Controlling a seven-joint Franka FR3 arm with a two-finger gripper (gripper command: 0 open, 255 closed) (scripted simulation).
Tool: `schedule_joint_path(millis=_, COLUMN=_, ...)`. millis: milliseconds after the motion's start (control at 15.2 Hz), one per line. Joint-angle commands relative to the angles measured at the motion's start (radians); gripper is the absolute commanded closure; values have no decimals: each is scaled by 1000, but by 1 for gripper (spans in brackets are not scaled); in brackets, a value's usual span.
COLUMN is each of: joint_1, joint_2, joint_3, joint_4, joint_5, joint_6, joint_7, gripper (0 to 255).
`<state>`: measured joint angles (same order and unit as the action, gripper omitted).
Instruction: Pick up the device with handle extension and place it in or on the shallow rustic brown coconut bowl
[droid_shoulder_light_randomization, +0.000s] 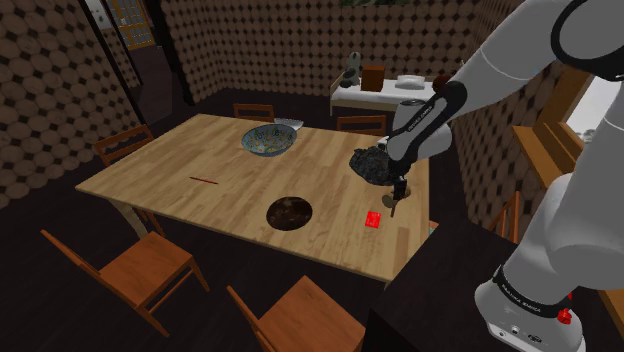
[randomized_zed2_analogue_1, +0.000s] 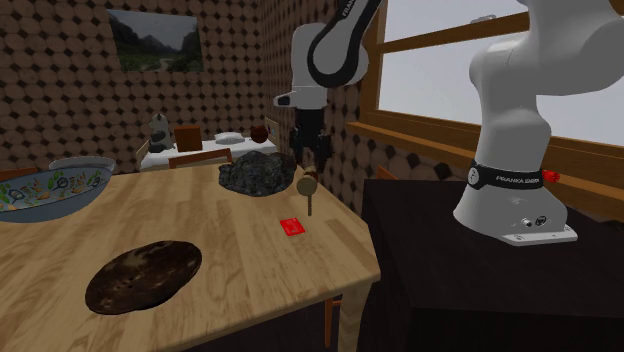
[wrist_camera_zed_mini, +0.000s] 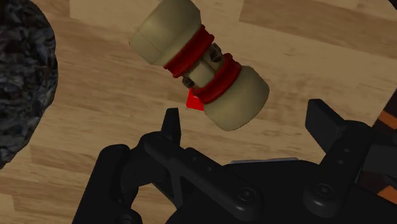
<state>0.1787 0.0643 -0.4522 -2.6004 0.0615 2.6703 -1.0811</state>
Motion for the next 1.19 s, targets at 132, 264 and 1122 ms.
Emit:
schedule_joint_path(millis=132, joint_1=-10, joint_2=88, joint_3=33, joint_4=17, joint_5=103, joint_6=65, joint_7=-90, gripper=0)
schedule_joint_path(millis=264, joint_1=-21, joint_2=121, joint_3=51, joint_4=21, joint_5=142, joint_6=91, joint_7=-119, gripper=0)
schedule_joint_path(millis=1122, joint_1=-40, joint_2=164, joint_3=79, joint_4=28, joint_5=191, joint_6=123, joint_7=-155, gripper=255)
